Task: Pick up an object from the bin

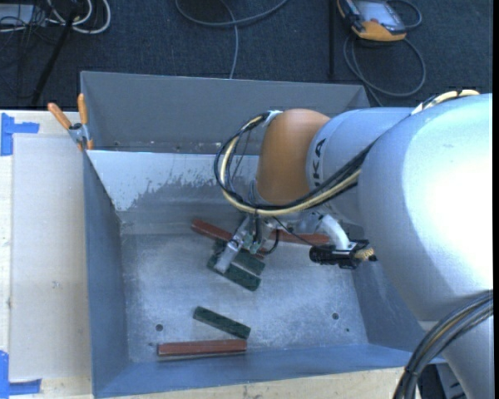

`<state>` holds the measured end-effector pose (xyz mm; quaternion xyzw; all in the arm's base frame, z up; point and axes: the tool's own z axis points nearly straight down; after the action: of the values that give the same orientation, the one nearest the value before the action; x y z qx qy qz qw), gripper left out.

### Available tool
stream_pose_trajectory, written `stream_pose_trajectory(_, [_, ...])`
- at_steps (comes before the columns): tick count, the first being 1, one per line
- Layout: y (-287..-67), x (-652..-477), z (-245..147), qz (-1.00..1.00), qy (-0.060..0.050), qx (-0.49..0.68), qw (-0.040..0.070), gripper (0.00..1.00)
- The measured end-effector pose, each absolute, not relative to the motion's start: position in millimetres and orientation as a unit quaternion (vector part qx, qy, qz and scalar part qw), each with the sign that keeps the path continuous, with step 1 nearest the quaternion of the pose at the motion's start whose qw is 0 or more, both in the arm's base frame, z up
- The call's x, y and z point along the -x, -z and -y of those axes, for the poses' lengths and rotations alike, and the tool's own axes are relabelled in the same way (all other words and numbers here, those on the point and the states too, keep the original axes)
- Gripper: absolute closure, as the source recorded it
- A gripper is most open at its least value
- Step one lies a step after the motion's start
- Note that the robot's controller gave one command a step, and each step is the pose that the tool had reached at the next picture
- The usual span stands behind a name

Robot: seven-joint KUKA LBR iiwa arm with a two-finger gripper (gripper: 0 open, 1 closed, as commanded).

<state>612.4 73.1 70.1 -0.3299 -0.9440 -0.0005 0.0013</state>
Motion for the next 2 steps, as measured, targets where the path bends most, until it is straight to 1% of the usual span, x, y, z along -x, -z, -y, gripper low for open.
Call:
stream_pose_trajectory(1, [-70.7, -612.7, -73.8, 0.945, 0.0, 0.327, 0.0, 0.0])
stream_pose_trajectory(2, [-73.9, -613.4, -74.4, 0.946, 0.0, 0.325, 0.002, 1.0])
